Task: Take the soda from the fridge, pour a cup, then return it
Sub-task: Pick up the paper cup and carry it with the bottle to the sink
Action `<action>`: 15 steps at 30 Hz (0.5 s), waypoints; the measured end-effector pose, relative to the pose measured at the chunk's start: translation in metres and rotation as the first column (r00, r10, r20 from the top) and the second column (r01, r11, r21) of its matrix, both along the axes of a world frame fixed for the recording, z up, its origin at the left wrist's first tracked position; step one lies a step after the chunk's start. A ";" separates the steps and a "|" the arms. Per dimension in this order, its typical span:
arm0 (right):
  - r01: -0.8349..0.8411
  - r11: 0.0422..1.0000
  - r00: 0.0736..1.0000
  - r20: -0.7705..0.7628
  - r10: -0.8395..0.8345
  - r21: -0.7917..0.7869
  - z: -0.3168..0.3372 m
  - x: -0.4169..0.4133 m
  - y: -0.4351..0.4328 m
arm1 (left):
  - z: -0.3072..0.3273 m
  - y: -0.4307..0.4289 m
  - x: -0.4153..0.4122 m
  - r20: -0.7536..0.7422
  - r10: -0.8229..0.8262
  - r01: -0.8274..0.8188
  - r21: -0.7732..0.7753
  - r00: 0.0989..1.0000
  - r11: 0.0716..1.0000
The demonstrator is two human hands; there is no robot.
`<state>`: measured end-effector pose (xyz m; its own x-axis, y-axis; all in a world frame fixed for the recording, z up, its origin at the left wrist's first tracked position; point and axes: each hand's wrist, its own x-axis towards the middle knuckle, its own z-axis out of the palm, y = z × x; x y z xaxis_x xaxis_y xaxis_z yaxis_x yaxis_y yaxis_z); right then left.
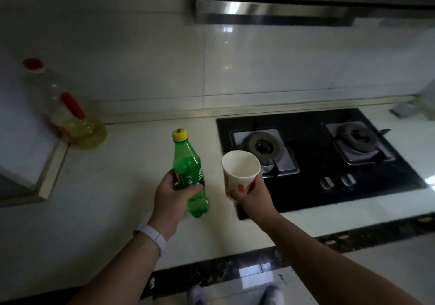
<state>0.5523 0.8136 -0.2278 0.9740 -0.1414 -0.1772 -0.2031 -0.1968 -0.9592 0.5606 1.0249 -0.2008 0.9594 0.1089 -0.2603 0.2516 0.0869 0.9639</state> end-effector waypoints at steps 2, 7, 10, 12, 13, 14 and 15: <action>0.078 0.997 0.997 -0.001 -0.078 0.008 0.008 -0.010 -0.025 | 0.007 -0.025 0.004 0.022 -0.067 0.067 -0.002 0.998 0.998; 0.242 0.969 0.970 -0.004 -0.242 0.052 0.025 -0.042 -0.088 | 0.030 -0.097 0.004 0.069 -0.214 0.215 -0.013 0.974 0.976; 0.321 0.946 0.947 0.019 -0.322 0.037 0.034 -0.063 -0.131 | 0.042 -0.147 -0.001 0.083 -0.282 0.284 -0.012 0.956 0.959; 0.369 0.929 0.929 0.028 -0.370 0.021 0.041 -0.078 -0.162 | 0.050 -0.181 -0.008 0.088 -0.324 0.326 -0.019 0.942 0.945; 0.394 0.919 0.918 0.039 -0.394 0.018 0.044 -0.085 -0.178 | 0.053 -0.198 -0.011 0.092 -0.344 0.348 -0.022 0.934 0.937; 0.419 0.908 0.907 0.049 -0.419 0.023 0.047 -0.093 -0.194 | 0.056 -0.215 -0.015 0.095 -0.366 0.370 -0.025 0.926 0.929; 0.443 0.896 0.894 0.057 -0.444 0.038 0.049 -0.101 -0.210 | 0.059 -0.232 -0.019 0.096 -0.390 0.394 -0.019 0.916 0.919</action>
